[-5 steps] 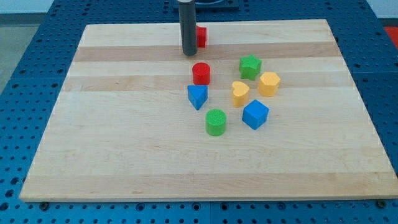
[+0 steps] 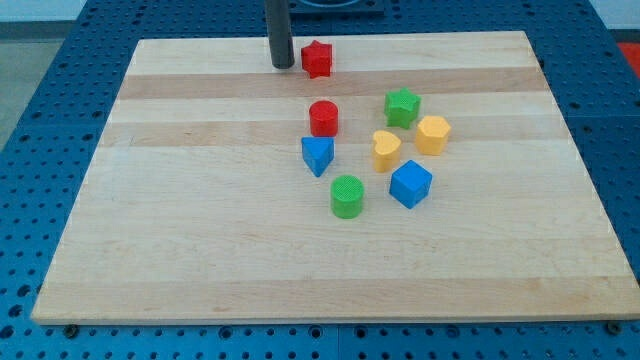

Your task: Push the red star towards the group of blocks

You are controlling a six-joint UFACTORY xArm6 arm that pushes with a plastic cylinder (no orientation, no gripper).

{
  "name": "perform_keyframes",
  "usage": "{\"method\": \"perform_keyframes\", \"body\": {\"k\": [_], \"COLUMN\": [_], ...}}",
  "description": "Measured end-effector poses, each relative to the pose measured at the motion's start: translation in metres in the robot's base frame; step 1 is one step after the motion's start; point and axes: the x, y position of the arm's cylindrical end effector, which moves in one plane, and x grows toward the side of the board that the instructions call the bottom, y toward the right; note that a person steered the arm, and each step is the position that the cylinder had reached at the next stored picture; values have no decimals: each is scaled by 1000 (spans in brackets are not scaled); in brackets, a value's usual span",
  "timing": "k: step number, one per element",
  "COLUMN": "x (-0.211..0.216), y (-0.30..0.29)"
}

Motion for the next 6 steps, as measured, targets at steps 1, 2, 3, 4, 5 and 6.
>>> {"method": "perform_keyframes", "body": {"k": [1, 2, 3, 4, 5, 6], "x": [-8, -10, -10, -10, -10, -10], "y": [0, 0, 1, 12, 15, 17]}}
